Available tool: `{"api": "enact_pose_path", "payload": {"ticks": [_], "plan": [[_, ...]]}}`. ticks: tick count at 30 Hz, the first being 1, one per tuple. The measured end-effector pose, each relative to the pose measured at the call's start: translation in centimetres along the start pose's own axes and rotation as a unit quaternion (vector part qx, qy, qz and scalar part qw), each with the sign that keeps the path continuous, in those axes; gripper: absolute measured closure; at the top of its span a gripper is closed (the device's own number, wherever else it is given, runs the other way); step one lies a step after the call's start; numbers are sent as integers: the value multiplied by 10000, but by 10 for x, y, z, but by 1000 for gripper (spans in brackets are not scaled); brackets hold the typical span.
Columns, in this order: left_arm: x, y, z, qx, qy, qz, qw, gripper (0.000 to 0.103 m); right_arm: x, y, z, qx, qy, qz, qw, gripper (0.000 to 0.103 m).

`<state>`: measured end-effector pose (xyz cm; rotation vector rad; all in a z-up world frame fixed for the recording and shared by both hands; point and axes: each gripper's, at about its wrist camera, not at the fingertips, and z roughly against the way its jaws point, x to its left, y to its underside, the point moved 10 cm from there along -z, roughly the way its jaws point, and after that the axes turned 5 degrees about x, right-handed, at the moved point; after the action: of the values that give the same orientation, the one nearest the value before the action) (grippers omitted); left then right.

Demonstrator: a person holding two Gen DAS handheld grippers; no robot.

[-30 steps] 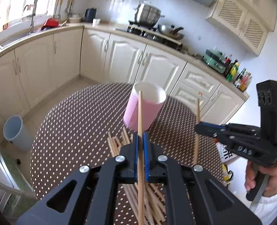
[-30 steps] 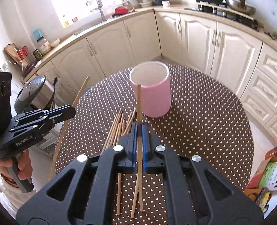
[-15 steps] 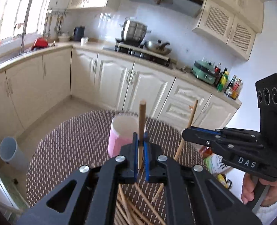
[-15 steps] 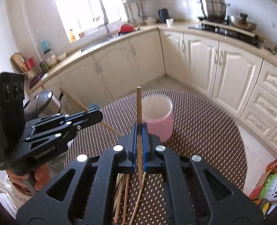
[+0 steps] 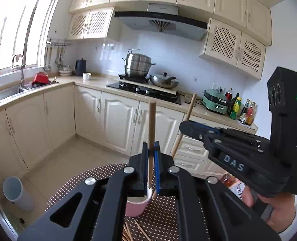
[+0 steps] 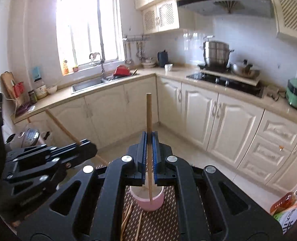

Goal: Organize utensils
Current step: 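Lift the held chopsticks upright and carry both over the pink cup, then open the left tool over the cup while the right tool releases its chopstick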

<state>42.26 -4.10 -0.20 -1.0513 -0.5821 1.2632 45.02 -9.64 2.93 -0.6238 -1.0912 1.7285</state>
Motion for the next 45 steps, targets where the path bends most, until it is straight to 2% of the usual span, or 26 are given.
{"api": "enact_pose_path", "payload": {"ticks": [6,14,23,28,29,30,31,33,35,36,37,45], "plan": [[19,17,-24,272,-148,113,9995,97,-3,5,-20,-154,-38,-160,9997,97],[38,59,-58,784,-225,174,9965,97,-6,49,-50,290,-56,-214,9993,97],[47,81,-73,1029,-305,131,9941,97,-14,86,-63,562,-22,-385,9977,97],[50,93,-81,1212,-342,170,9919,97,-13,94,-64,636,-174,-521,9965,97],[51,95,-82,1243,-326,234,9914,96,-11,95,-63,642,-218,-541,9962,97],[52,96,-82,1262,-325,269,9911,89,-10,96,-63,649,-243,-553,9961,96],[54,97,-81,1283,-357,323,9906,76,-10,96,-62,647,-250,-559,9960,96],[57,97,-78,1229,-416,364,9909,70,-9,96,-60,660,-231,-575,9959,96],[57,95,-71,1152,-420,368,9918,61,-9,96,-59,695,-231,-599,9955,87],[58,95,-68,1122,-445,380,9920,56,-11,95,-57,690,-231,-611,9955,70],[57,93,-65,1082,-460,373,9924,54,-11,94,-54,656,-227,-626,9956,49],[60,94,-25,811,-530,401,9945,48,-10,88,-24,343,-120,-572,9977,47]]}}
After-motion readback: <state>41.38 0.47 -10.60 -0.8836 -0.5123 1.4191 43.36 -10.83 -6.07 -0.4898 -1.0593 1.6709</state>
